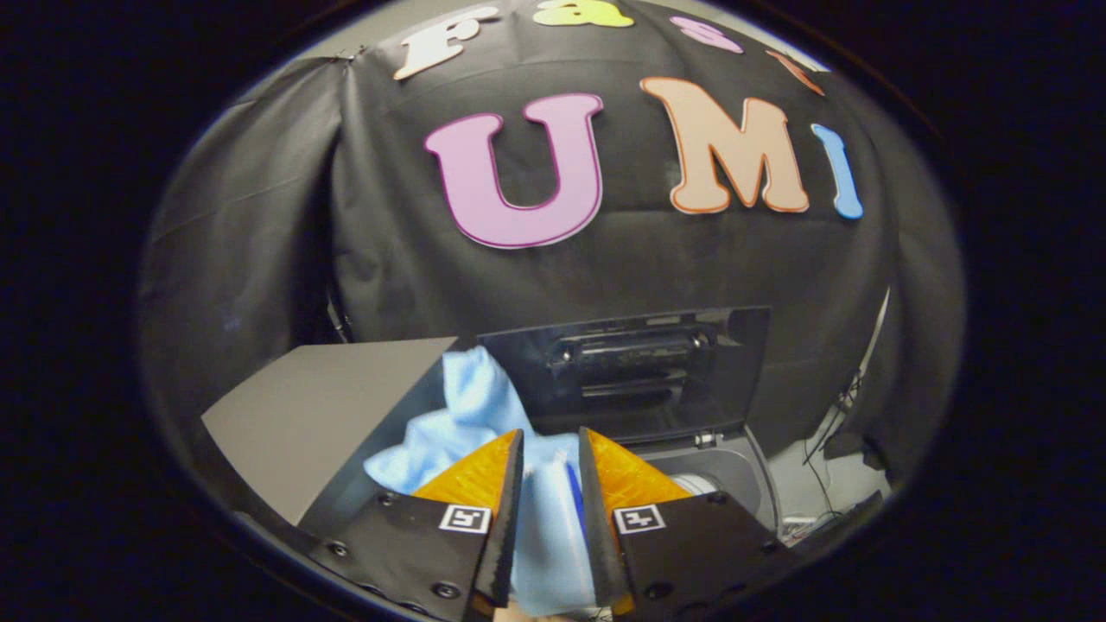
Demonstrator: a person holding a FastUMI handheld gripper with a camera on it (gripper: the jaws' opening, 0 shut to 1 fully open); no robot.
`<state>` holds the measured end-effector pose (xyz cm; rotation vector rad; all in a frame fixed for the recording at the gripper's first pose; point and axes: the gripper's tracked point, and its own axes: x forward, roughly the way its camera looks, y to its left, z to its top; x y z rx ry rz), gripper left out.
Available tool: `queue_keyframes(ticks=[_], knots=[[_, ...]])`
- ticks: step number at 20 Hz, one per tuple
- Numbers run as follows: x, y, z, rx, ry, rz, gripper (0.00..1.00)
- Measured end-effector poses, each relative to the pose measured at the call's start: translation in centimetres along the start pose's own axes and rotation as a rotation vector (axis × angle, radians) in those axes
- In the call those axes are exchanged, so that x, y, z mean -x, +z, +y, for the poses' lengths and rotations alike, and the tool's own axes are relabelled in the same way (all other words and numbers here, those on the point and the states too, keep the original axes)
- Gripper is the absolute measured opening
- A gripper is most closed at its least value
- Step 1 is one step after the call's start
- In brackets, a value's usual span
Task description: Put the clothes into the washing machine and then close the washing machine lid.
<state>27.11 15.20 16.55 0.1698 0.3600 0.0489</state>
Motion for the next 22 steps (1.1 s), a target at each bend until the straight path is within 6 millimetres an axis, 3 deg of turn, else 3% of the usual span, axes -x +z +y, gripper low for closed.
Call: queue_keyframes(ticks=[1, 3, 11, 17, 22], knots=[[0.2, -0.1, -0.1, -0.029, 0.007, 0.003, 0.33], [-0.4, -0.8, -0.4, -0.057, 0.008, 0.011, 0.33], [-0.5, -0.6, -0.9, -0.024, -0.004, -0.005, 0.34], [-1.4, 0.2, -1.6, 0.01, -0.036, -0.019, 0.34], [-3.0, 2.6, -2.0, 0.019, -0.061, -0.047, 0.37]])
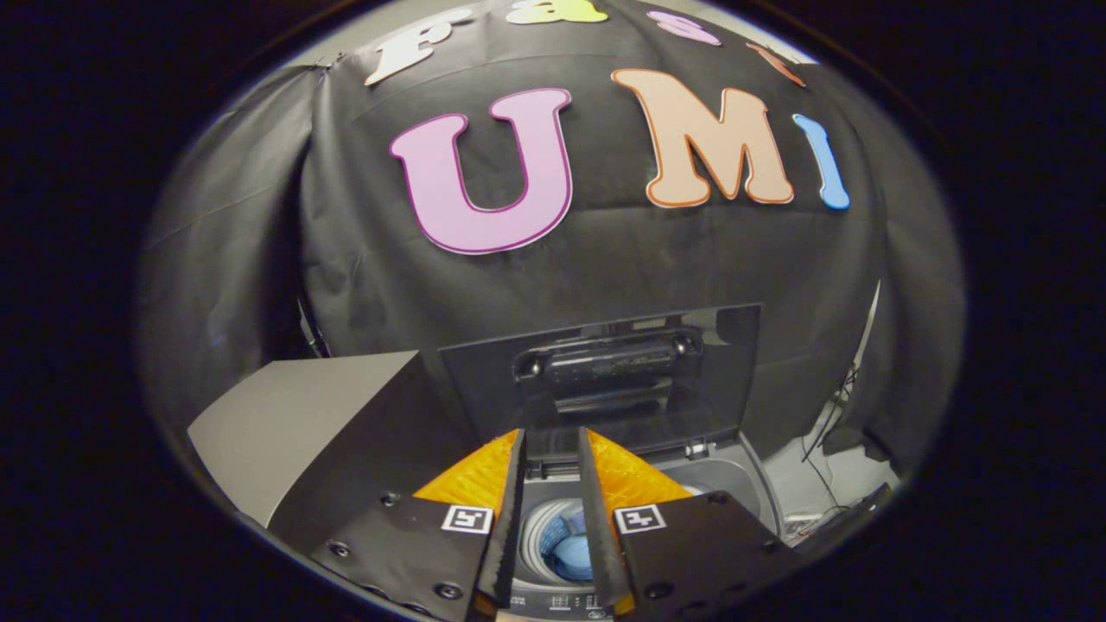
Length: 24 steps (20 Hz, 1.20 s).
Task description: Put the clothes into the washing machine and then close the washing machine lid.
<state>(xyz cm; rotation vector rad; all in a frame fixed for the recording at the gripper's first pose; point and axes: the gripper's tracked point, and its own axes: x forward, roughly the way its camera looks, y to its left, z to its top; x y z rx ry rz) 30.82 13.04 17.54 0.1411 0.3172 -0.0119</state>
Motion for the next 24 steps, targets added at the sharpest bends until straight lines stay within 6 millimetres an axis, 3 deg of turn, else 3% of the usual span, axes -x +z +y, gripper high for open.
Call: queue_keyframes(ticks=[3, 8, 12, 15, 20, 23, 24], knots=[[-1.8, 1.3, -0.2, 0.035, -0.02, -0.019, 0.67], [-5.1, 4.4, 0.1, 0.077, -0.031, -0.057, 0.93], [-8.0, 8.0, 0.2, 0.135, -0.063, -0.117, 0.93], [-10.6, 9.5, 0.7, 0.153, -0.066, -0.138, 0.97], [-14.6, 8.1, -0.2, 0.181, -0.115, -0.096, 0.97], [-15.4, 6.4, -0.5, 0.154, -0.105, -0.049, 0.97], [-15.3, 6.7, -0.4, 0.145, -0.104, -0.068, 0.97]])
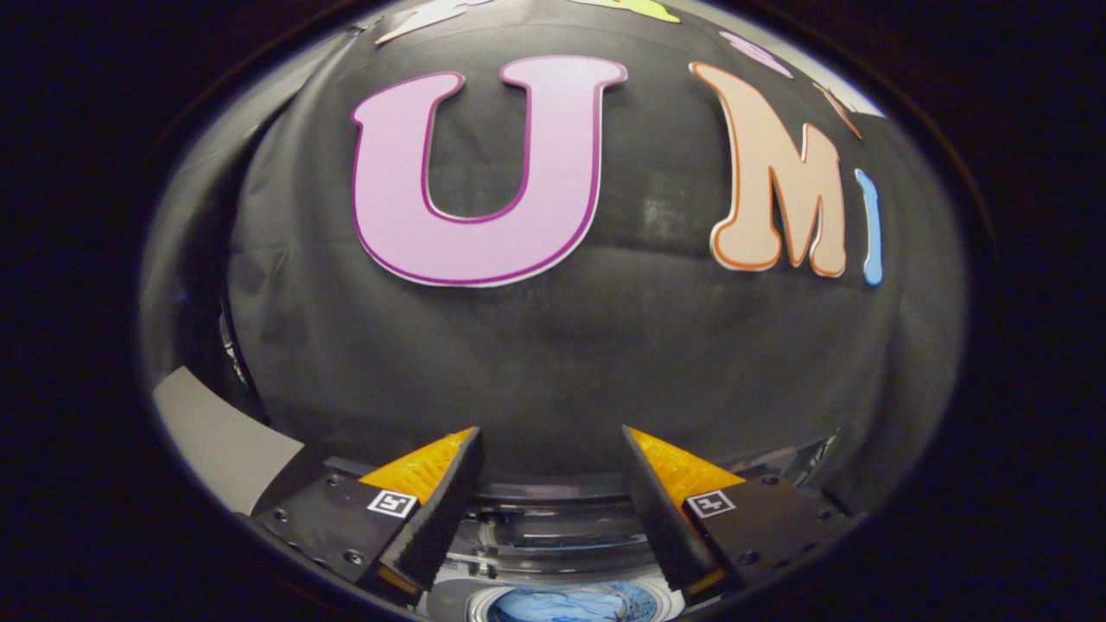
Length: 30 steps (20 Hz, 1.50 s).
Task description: Put the clothes into the washing machine and then close the washing machine lid.
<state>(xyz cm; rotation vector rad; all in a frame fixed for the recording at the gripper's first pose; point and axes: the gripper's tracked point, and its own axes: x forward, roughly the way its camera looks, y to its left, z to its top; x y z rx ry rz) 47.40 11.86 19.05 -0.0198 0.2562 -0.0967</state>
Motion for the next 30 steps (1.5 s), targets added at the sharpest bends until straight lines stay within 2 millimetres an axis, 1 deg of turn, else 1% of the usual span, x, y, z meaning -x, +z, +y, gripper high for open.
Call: queue_keyframes(ticks=[1, 3, 8, 16, 24, 28, 30], knots=[[0.0, -0.3, 0.0, 0.0, 0.0, 0.012, 0.97], [0.3, -0.2, 0.0, 0.02, -0.002, 0.009, 0.97], [2.4, -0.5, -0.2, 0.014, -0.001, -0.01, 0.97], [5.8, -1.7, -0.3, 0.013, 0.009, -0.017, 0.97], [9.8, -4.1, -0.4, 0.021, 0.031, 0.007, 0.97], [11.7, -5.7, -0.4, 0.013, 0.049, 0.026, 0.97], [12.3, -6.8, -0.3, 0.016, 0.068, 0.049, 0.97]])
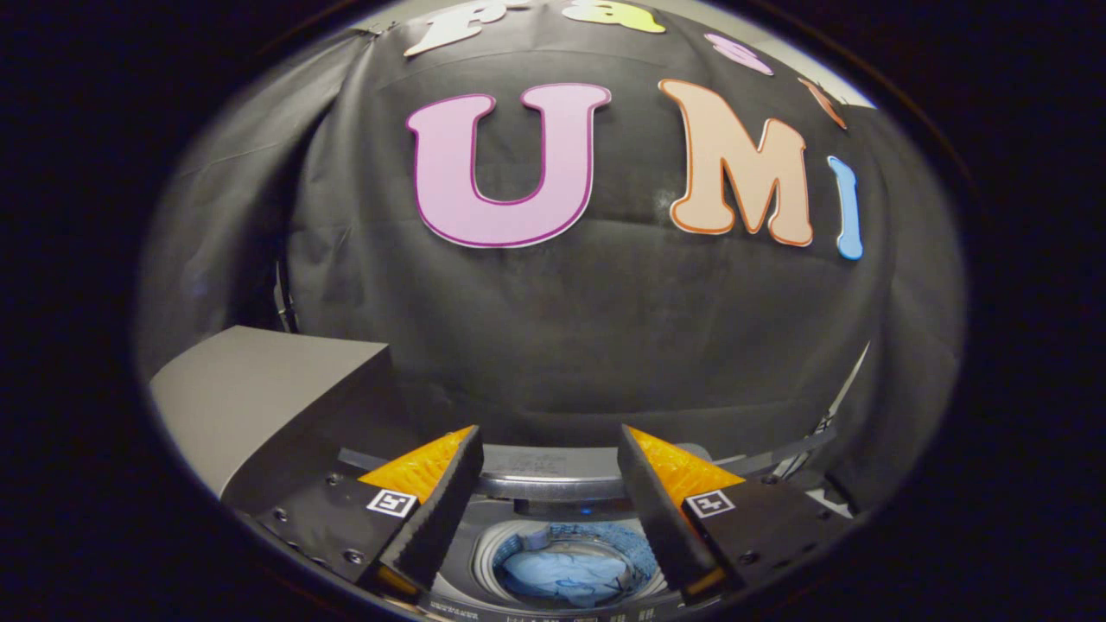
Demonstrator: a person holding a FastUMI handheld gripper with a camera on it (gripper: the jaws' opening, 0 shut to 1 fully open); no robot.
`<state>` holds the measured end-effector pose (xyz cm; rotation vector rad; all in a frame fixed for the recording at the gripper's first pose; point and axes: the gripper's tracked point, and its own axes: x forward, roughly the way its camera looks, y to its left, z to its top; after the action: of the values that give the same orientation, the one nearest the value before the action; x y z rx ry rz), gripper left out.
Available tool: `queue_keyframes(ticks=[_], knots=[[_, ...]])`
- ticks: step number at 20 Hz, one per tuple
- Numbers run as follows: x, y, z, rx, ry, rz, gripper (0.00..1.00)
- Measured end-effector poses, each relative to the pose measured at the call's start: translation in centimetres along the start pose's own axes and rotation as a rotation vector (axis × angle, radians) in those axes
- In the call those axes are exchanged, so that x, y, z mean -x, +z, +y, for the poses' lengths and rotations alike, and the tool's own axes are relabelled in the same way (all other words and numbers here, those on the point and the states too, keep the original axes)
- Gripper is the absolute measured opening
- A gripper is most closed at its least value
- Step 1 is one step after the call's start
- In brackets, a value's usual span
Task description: Put the clothes into the washing machine and then close the washing machine lid.
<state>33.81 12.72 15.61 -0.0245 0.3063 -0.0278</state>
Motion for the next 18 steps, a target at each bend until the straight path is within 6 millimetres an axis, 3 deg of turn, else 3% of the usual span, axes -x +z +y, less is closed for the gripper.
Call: queue_keyframes(ticks=[6, 18], knots=[[1.4, -2.7, -0.7, 0.01, 0.007, 0.036, 0.97], [3.4, -2.5, -1.3, 0.002, 0.009, -0.035, 0.97]])
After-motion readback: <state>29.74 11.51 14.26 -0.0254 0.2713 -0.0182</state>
